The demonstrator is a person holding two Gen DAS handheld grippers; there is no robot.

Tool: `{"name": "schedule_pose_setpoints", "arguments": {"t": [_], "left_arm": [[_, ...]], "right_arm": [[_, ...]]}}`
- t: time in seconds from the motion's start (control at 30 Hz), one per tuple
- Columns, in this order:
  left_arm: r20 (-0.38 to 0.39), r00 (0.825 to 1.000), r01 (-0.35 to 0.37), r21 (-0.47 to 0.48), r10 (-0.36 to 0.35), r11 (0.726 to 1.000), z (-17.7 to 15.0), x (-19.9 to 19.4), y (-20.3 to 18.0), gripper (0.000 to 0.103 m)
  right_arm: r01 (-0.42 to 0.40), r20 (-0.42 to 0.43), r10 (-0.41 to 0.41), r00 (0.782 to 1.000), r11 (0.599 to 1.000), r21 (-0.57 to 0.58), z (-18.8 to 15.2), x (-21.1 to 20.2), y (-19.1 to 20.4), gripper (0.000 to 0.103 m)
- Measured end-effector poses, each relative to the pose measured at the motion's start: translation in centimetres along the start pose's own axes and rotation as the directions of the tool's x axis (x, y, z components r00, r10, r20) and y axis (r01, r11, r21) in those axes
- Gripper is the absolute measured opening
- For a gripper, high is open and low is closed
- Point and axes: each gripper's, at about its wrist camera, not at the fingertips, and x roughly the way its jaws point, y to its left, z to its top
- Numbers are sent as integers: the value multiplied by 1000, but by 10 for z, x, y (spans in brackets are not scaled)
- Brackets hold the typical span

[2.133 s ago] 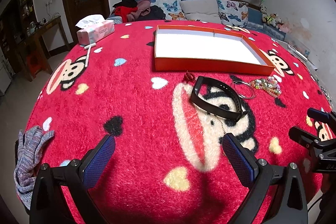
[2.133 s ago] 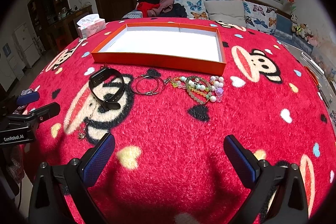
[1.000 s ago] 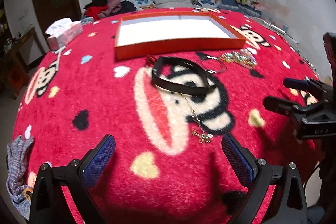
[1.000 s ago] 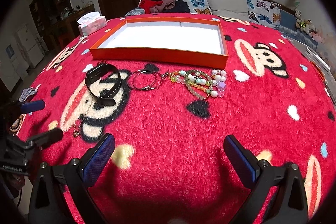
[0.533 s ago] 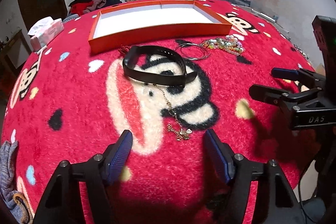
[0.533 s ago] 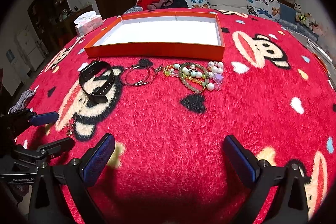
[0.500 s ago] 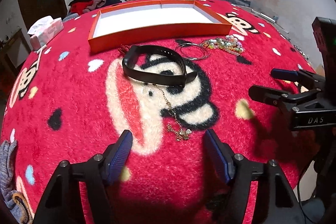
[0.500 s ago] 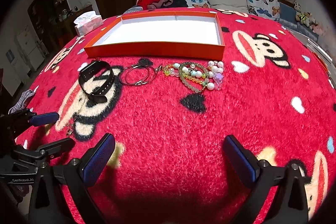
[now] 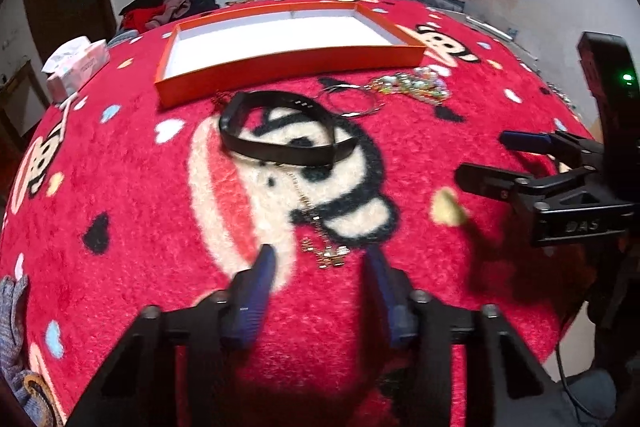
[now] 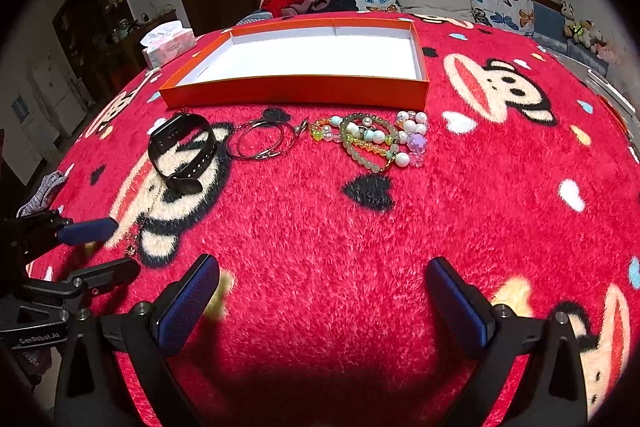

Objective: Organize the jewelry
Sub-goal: 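Move the left gripper down to the gold chain necklace beside the black strap, then close the left gripper on the gold necklace while the right gripper reaches the green beaded bracelet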

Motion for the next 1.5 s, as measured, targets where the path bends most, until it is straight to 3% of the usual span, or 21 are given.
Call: {"name": "schedule_pose_setpoints", "arguments": {"t": [0.33, 0.77, 1.5], "left_arm": [[12, 999, 36, 38, -36, 999, 3, 0, -11, 21], [19, 1000, 16, 120, -18, 993, 3, -2, -15, 20], [5, 999, 47, 106, -48, 993, 1, 2, -3, 20]], "right_arm": [[-2, 0, 2, 1000, 1000, 0, 0, 0, 0, 103], [-19, 8, 19, 1000, 1000, -6, 4, 0, -1, 103], [-55, 12, 55, 998, 998, -43, 10, 2, -7, 103]]}}
